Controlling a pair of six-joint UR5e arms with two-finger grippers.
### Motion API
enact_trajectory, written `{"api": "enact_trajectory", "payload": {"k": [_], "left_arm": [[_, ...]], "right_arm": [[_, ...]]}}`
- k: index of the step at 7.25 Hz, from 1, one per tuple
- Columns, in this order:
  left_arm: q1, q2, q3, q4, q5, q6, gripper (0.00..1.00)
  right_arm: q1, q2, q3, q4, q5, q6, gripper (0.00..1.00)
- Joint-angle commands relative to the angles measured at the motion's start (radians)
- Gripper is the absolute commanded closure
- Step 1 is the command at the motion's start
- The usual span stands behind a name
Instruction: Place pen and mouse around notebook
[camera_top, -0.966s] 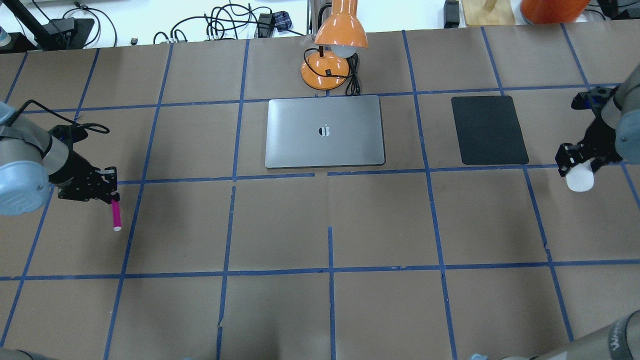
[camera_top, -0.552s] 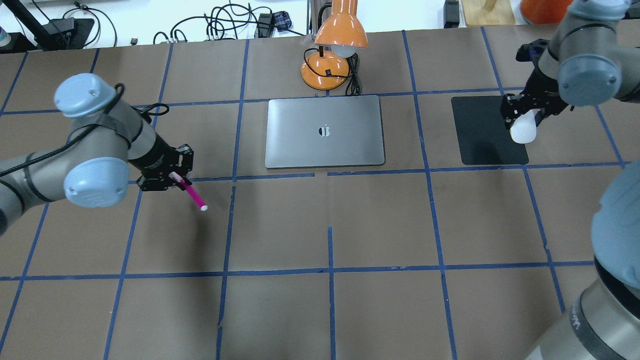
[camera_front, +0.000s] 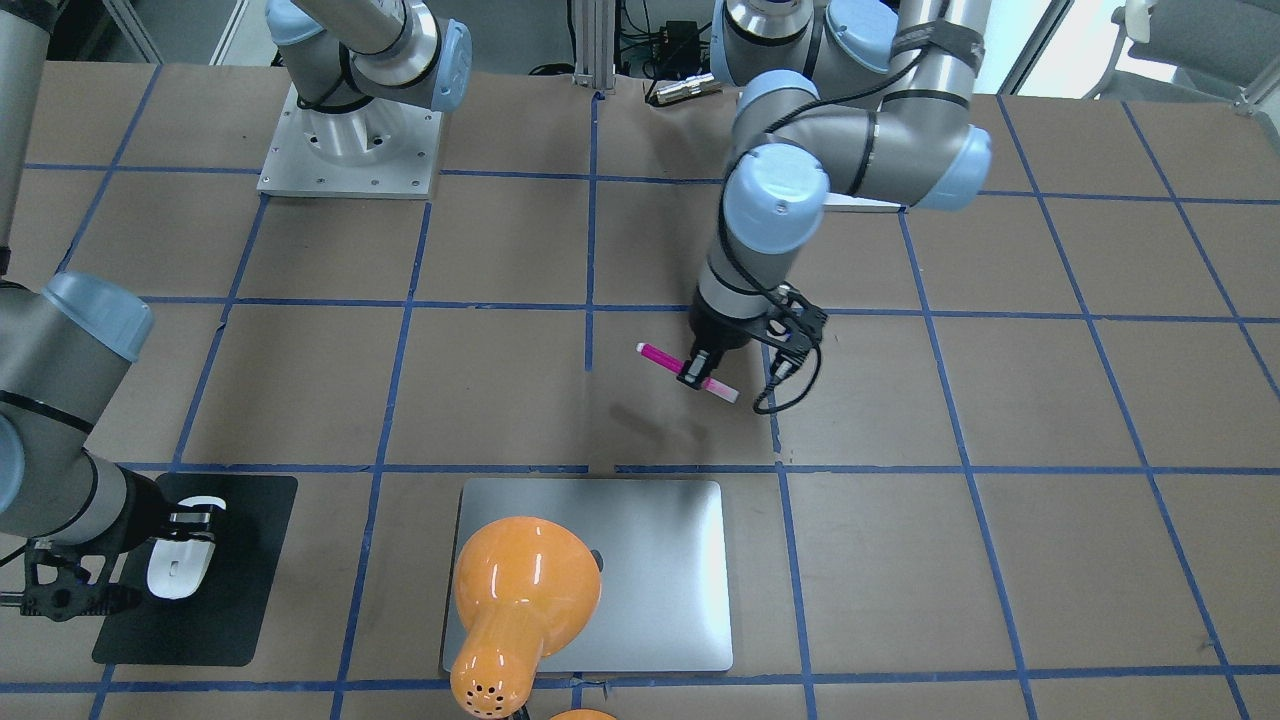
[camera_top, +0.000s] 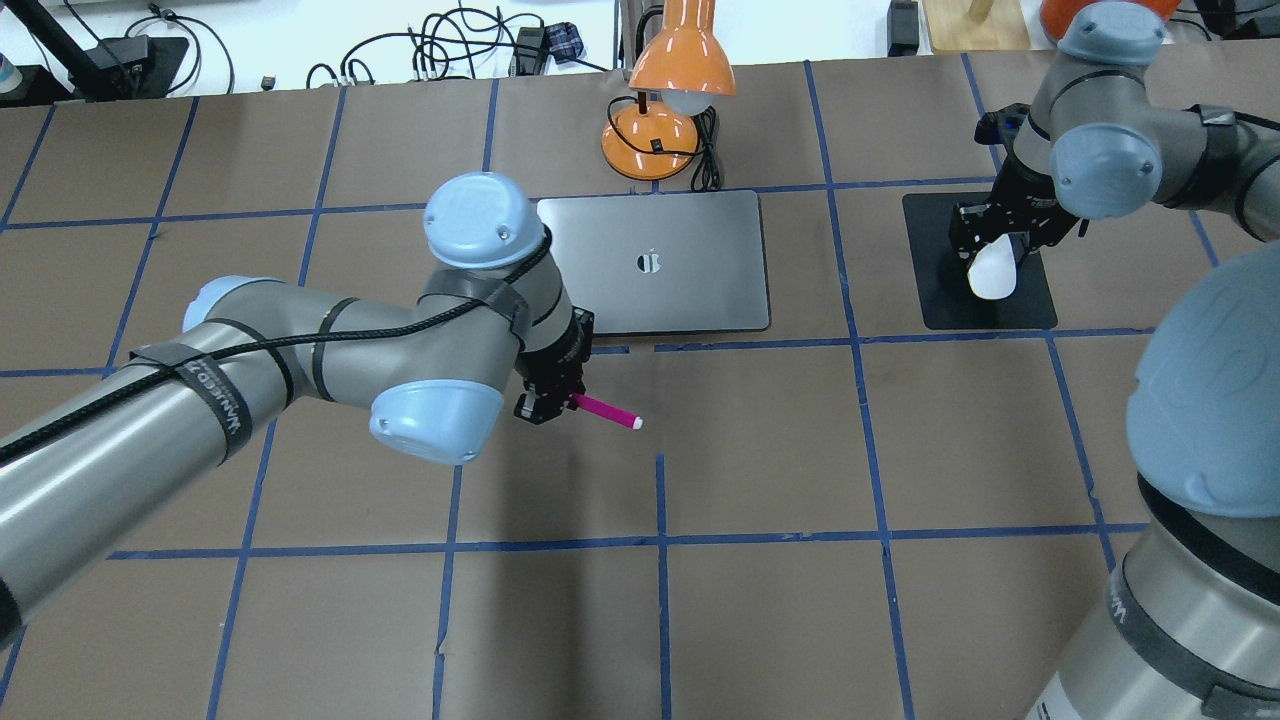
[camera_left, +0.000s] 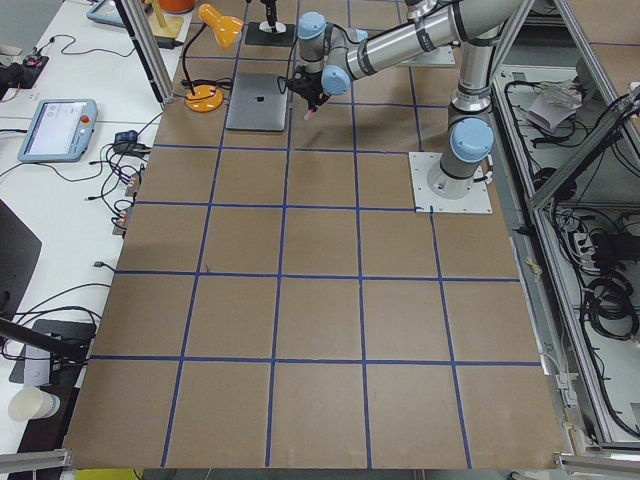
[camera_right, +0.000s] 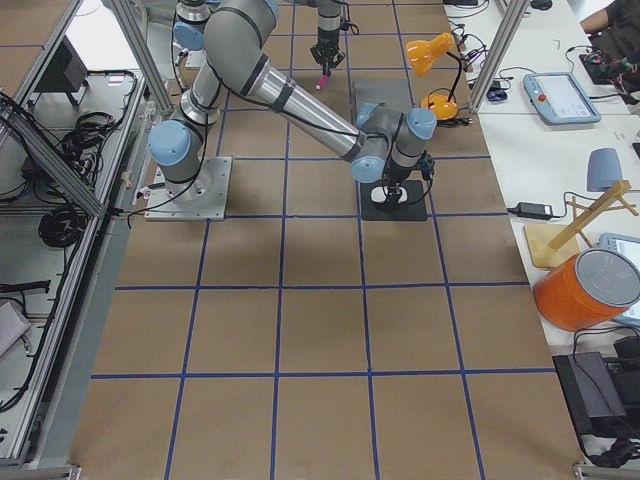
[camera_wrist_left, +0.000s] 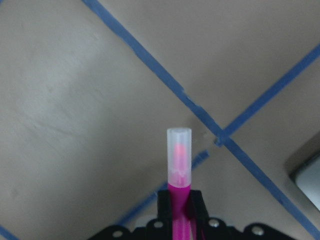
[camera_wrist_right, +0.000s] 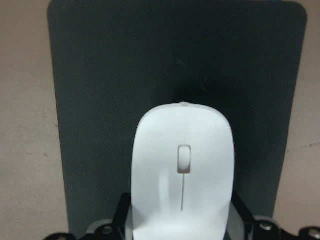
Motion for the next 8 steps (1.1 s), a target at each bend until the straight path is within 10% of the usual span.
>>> {"api": "enact_trajectory", "payload": {"k": [1,7,8], "left_arm": [[-0.065,-0.065,0.047,-0.003,-0.011,-0.201,1.0],[-0.077,-0.197,0.059,0.073,-0.012,-0.272,1.0],[-0.077,-0.199,0.059,0.073,-0.014,-0.274,0.67]], "right_arm": [[0.0,-0.012,-0.012,0.0,0.001,0.004,0.0],[0.068,-0.353,-0.108,0.416,-0.004,0.001,0.0],[0.071,-0.429,-0.115,0.45,0.001,-0.051,0.0]]}}
